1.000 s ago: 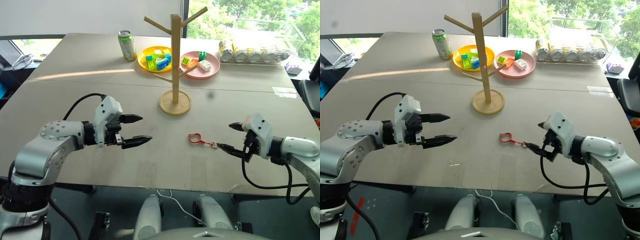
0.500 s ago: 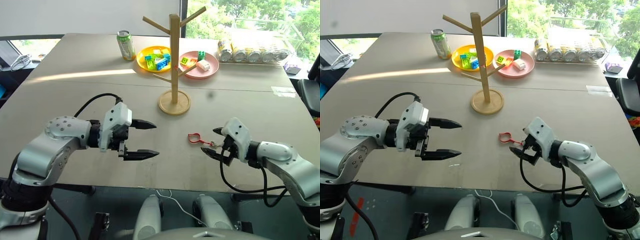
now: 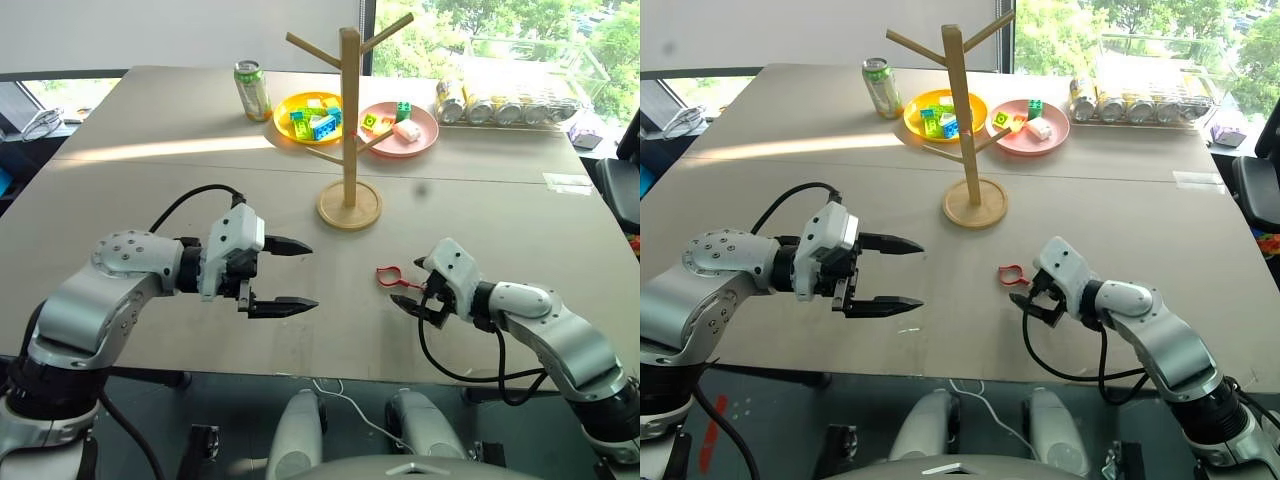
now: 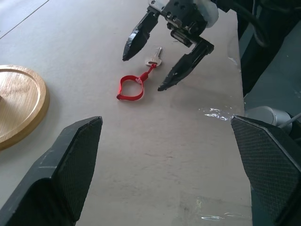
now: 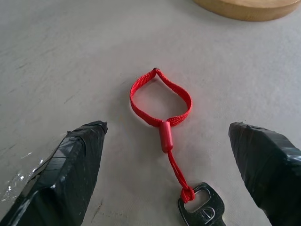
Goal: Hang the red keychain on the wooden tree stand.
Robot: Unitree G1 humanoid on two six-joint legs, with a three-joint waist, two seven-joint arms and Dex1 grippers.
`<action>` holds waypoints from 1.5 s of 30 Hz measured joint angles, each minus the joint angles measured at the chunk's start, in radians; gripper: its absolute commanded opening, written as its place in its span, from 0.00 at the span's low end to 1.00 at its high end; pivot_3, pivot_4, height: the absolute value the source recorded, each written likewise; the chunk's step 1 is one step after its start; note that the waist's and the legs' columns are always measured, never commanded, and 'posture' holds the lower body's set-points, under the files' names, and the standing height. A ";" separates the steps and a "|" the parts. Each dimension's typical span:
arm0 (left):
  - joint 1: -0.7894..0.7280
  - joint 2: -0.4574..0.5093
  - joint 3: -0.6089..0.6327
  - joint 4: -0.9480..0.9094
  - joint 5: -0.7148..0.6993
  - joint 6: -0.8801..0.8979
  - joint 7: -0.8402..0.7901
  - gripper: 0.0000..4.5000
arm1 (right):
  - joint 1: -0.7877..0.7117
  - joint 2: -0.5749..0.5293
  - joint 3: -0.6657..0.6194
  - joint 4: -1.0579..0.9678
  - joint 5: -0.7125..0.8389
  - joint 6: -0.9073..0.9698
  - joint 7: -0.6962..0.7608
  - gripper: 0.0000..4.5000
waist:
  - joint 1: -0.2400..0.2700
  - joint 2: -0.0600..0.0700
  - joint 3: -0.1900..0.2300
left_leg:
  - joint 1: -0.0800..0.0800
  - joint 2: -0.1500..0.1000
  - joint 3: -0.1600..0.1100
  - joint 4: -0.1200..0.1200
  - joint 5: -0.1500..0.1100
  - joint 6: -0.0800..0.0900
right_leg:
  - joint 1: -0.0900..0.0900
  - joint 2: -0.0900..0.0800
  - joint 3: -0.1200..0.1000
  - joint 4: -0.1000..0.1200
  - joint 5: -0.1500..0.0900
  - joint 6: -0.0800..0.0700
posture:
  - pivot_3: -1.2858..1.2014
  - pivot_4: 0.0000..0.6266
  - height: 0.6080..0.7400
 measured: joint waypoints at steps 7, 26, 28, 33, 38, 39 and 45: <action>-0.001 -0.003 0.000 0.000 0.000 0.000 0.017 1.00 | 0.002 -0.009 0.009 0.032 -0.035 -0.044 0.021 0.15 | 0.000 0.000 0.000 | -0.001 0.000 0.000 0.000 0.000 0.000 | 0.000 0.000 0.000 -0.001 0.001 -0.002 | 0.52 0.24 1.00; -0.025 -0.055 0.070 -0.029 -0.099 0.065 0.117 1.00 | 0.003 0.018 -0.142 0.013 0.032 -0.143 0.076 0.03 | 0.000 0.000 0.000 | -0.001 0.000 -0.001 -0.002 0.000 0.000 | 0.000 0.000 0.000 -0.002 0.000 -0.003 | 0.52 0.24 1.00; -0.043 -0.069 0.106 -0.054 -0.147 0.098 0.164 1.00 | -0.003 0.043 -0.185 -0.031 0.065 -0.152 0.067 0.03 | 0.001 0.000 0.000 | -0.001 0.000 -0.001 -0.001 0.000 0.000 | 0.000 0.000 -0.001 -0.001 0.000 -0.002 | 0.52 0.24 1.00; -0.085 -0.085 0.165 -0.101 -0.264 0.198 0.288 1.00 | -0.059 0.093 -0.232 -0.087 0.101 -0.176 0.028 0.03 | 0.000 0.000 0.000 | -0.001 0.000 -0.001 -0.001 0.000 0.000 | 0.000 0.000 -0.001 0.000 0.000 -0.002 | 0.52 0.24 1.00; -0.132 -0.096 0.216 -0.101 -0.351 0.268 0.413 1.00 | -0.164 0.124 -0.213 -0.079 0.049 -0.253 -0.015 0.03 | -0.001 0.000 0.000 | 0.000 0.000 -0.001 -0.001 0.000 0.000 | 0.000 0.000 -0.001 0.000 0.000 -0.003 | 0.52 0.24 1.00; -0.132 -0.096 0.223 -0.100 -0.355 0.270 0.431 1.00 | -0.173 0.131 -0.204 -0.069 0.038 -0.266 -0.022 0.03 | -0.001 0.000 0.000 | 0.000 0.000 -0.002 -0.001 0.000 0.000 | 0.000 0.000 -0.001 0.000 0.000 -0.003 | 0.52 0.24 1.00; -0.164 -0.097 0.265 -0.099 -0.430 0.306 0.529 1.00 | -0.277 0.181 -0.148 0.031 -0.056 -0.374 -0.063 0.03 | 0.000 0.000 0.000 | -0.001 0.000 -0.001 -0.001 0.000 0.000 | 0.000 0.000 -0.001 0.000 0.000 -0.003 | 0.52 0.24 1.00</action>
